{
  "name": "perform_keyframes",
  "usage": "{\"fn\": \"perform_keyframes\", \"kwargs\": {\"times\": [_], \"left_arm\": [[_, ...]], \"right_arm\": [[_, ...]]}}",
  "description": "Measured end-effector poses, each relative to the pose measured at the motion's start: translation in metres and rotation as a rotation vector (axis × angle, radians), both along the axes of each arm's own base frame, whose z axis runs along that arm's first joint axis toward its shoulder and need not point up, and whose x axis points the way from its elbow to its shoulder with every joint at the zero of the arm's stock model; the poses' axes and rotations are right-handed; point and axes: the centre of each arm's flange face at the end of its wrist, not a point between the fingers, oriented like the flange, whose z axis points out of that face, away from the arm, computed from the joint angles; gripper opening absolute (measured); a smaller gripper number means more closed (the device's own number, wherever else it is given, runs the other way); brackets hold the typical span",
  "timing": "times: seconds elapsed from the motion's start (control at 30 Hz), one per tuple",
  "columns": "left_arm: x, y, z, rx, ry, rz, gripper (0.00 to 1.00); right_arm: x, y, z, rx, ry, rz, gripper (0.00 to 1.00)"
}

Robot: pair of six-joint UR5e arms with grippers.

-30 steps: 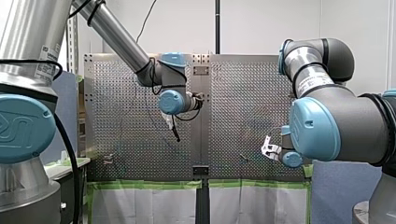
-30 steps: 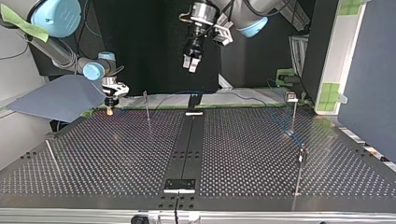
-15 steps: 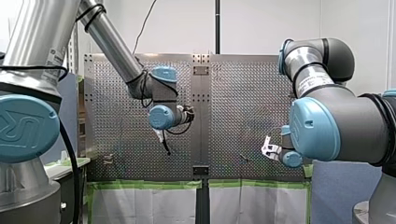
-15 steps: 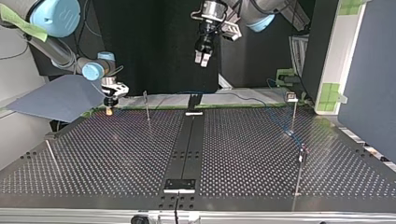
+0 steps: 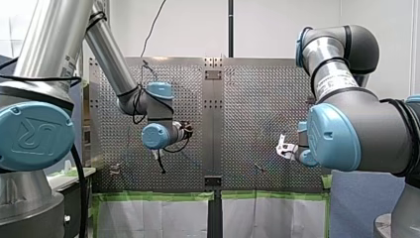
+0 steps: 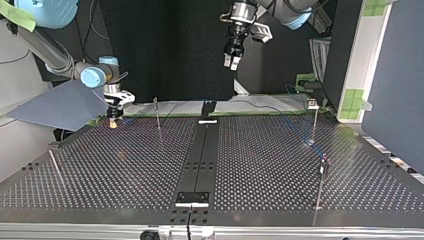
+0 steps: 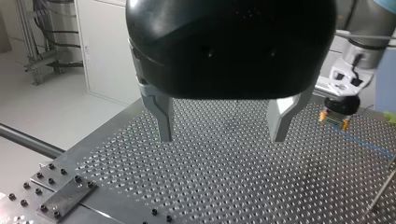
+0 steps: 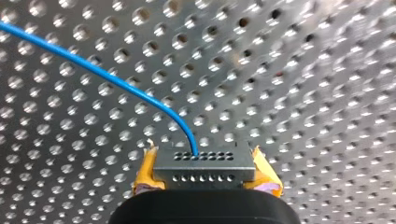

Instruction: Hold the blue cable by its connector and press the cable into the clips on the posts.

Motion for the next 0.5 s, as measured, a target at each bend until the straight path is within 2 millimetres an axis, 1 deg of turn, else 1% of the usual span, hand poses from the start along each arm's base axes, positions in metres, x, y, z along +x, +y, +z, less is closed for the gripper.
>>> {"fn": "perform_keyframes", "kwargs": {"times": [0.13, 0.27, 0.37, 0.5], "left_arm": [[-0.004, 0.010, -0.007, 0.006, -0.003, -0.007, 0.98], [-0.013, 0.017, -0.014, 0.013, -0.003, -0.016, 0.98], [-0.018, 0.020, -0.017, 0.021, -0.002, -0.018, 0.98], [-0.019, 0.021, -0.018, 0.024, -0.001, -0.018, 0.98]], "right_arm": [[0.001, 0.003, 0.018, -0.016, -0.008, 0.005, 0.00], [0.000, 0.001, 0.038, -0.030, -0.022, -0.009, 0.00], [0.000, 0.001, 0.045, -0.032, -0.024, -0.016, 0.00], [-0.001, 0.001, 0.047, -0.033, -0.025, -0.019, 0.00]]}}
